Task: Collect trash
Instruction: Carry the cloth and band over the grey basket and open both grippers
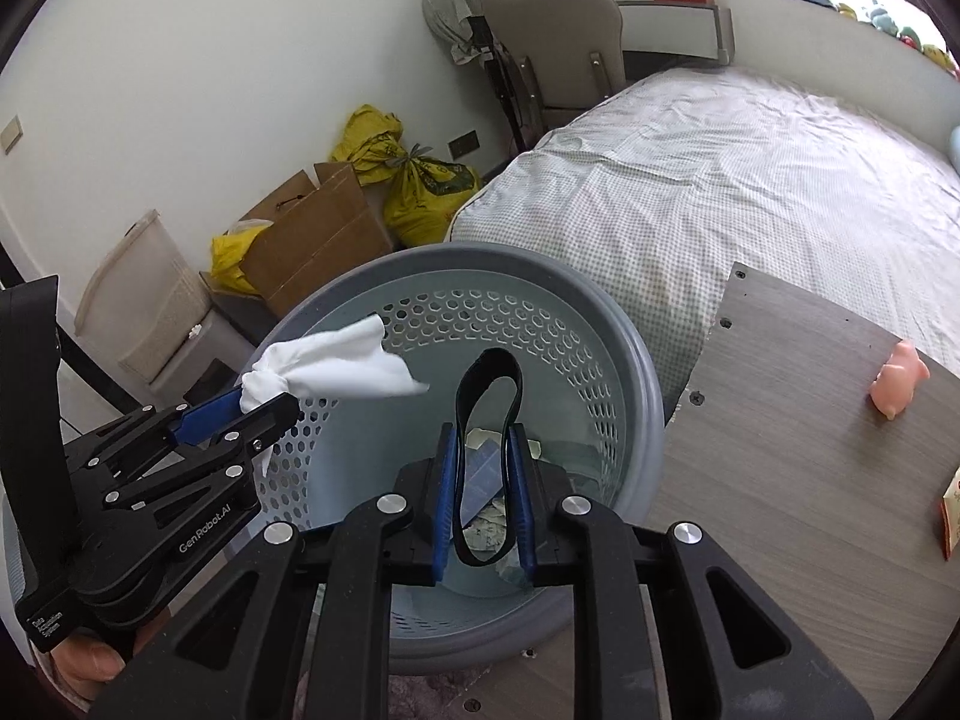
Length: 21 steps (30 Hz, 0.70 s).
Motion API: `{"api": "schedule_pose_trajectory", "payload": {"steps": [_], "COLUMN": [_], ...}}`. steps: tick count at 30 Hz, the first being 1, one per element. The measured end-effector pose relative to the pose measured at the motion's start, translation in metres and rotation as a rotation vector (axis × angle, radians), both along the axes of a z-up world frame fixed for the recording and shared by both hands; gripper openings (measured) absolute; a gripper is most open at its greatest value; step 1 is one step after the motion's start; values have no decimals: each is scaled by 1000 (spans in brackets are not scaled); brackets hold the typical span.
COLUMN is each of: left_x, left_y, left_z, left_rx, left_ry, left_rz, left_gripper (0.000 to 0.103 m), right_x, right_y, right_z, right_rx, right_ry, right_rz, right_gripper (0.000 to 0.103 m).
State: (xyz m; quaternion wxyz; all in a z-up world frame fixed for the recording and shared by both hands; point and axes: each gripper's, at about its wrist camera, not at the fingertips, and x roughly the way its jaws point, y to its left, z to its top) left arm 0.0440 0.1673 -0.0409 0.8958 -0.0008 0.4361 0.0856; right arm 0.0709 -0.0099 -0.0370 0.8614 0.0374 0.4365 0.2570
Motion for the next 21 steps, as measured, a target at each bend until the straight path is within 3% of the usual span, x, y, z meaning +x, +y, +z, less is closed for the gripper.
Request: {"api": "schedule_pose_trajectory", "payload": {"steps": [2,5,13,21], "left_x": [-1,-3,-4,-6], "left_y": [-1,-3,-5,-6], "left_z": [1,3,6,8], "left_rx": [2,8,19,21], "left_ry": [-3,-11,-19,-14], "left_rz": [-1,2,11,18], "left_gripper": [31,43,54,56], "right_x": [-1,-3,-5,-8], "right_y": [-1,-5,-10,-15], "right_z": [0,3,6,9], "right_rx": [0,11,17,33], "right_ry": [-1,-20,-25,-37], "right_rz": [-2,-13,-30,-33], "right_gripper": [25,47,48,53]}}
